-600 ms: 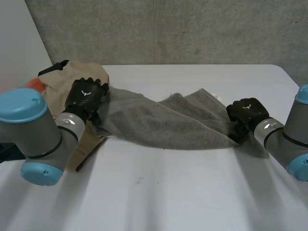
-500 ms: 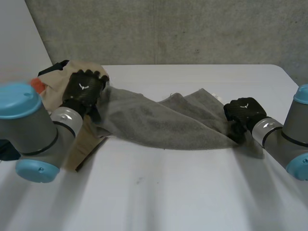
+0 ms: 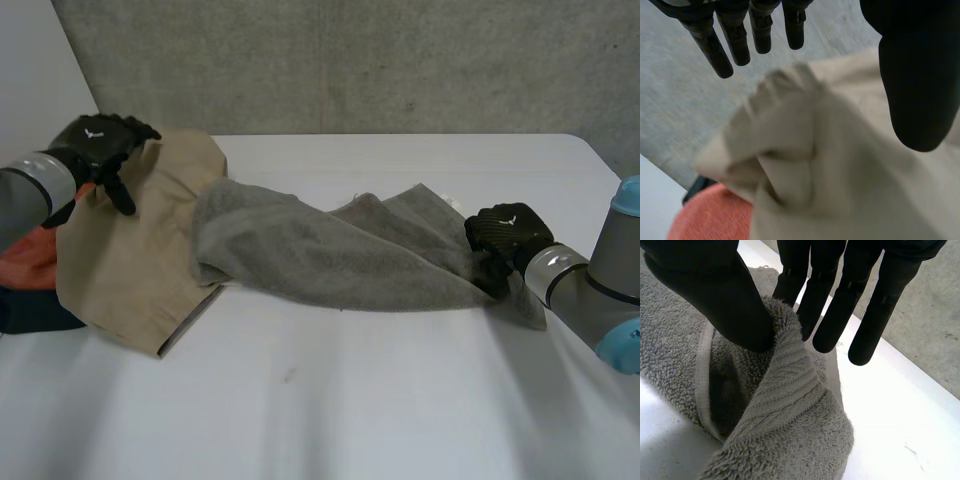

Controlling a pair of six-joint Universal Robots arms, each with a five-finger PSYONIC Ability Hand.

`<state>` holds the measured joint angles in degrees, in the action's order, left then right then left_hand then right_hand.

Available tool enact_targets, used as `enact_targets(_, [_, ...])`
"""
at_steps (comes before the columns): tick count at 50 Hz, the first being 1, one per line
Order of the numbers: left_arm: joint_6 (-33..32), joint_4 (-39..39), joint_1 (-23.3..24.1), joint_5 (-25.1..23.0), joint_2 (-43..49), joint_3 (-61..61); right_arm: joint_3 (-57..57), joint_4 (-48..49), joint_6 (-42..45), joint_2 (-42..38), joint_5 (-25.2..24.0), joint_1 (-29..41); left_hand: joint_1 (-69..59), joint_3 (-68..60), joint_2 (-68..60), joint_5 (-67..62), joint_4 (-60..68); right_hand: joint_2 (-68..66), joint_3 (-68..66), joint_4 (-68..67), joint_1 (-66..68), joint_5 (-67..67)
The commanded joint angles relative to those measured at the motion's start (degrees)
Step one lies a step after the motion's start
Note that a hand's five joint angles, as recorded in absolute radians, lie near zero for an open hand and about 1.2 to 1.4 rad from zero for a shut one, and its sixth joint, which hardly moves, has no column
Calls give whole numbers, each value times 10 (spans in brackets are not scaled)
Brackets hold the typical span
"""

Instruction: Fold the laundry.

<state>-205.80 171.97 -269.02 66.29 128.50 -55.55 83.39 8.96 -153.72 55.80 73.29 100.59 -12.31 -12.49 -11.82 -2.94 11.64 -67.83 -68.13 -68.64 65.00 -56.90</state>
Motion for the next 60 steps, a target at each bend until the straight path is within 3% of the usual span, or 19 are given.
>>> enact_targets(1, [-92, -1, 7, -2, 81, 48, 1, 1, 11, -2, -1, 1, -160, -158, -165, -154, 167, -122, -119, -114, 150, -131])
enact_targets(2, [-97, 0, 8, 0, 85, 54, 2, 1, 11, -2, 0, 2, -272, -270, -277, -266, 279, -122, -119, -114, 150, -131])
enact_targets(3, [-101, 1, 10, 4, 90, 63, 2, 1, 13, -3, 0, 2, -572, -570, -576, -565, 578, -122, -119, -114, 150, -131])
enact_targets(4, [-101, 1, 12, 8, 90, 67, 2, 1, 15, -3, 0, 2, -663, -661, -668, -656, 669, -122, -119, -114, 150, -131])
enact_targets(6, [-97, 4, 17, 22, 87, 76, 2, 1, 17, -3, 0, 2, -677, -675, -682, -671, 684, -122, -119, -114, 150, -131])
enact_targets(13, [-30, 91, -3, 183, 26, 139, 1, 2, 18, -3, 0, 0, -677, -675, -682, -671, 684, -122, -119, -114, 150, -131])
enact_targets(17, [-4, 144, -28, 247, 13, 205, 1, 2, 18, -3, -1, 2, -677, -675, -682, -671, 684, -122, -119, -114, 150, -131])
enact_targets(28, [-25, 31, -45, 234, 115, 356, 6, -1, 19, -2, -1, 14, -677, -675, -682, -671, 684, -122, -119, -114, 150, -131])
enact_targets(35, [-78, 29, -41, 236, 192, 358, 10, -1, 19, 3, -3, 17, -677, -675, -682, -671, 684, -122, -119, -114, 150, -131])
enact_targets(36, [-86, 29, -41, 238, 198, 358, 10, -1, 19, 4, -3, 17, -571, -569, -575, -564, 577, -122, -119, -114, 150, -131])
enact_targets(37, [-93, 27, -40, 240, 200, 356, 12, -1, 19, 6, -5, 17, -286, -285, -291, -280, 293, -122, -119, -114, 150, -131])
enact_targets(38, [-94, 23, -39, 241, 197, 356, 12, -1, 19, 7, -6, 17, -139, -137, -144, -132, 145, -122, -119, -114, 150, -131])
enact_targets(40, [-94, 15, -34, 241, 183, 350, 13, -1, 19, 11, -7, 17, 23, 25, 18, 29, -16, -122, -119, -114, 150, -131])
enact_targets(48, [-66, -21, 2, 210, 14, 194, 13, -1, 19, 25, -10, 16, 23, 25, 18, 29, -16, -122, -119, -114, 150, -131])
enact_targets(53, [-51, -23, 39, 161, -103, 44, 7, -3, 20, 29, -11, 15, 23, 25, 18, 29, -16, -122, -119, -114, 150, -131])
enact_targets(58, [-42, -23, 91, 130, -146, -53, -3, -19, 28, 38, -11, 14, 23, 25, 18, 29, -16, -122, -119, -114, 150, -131])
enact_targets(60, [-33, -23, 115, 132, -142, -80, -6, -31, 32, 41, -12, 13, -42, -41, -47, -36, 49, -122, -119, -114, 150, -131])
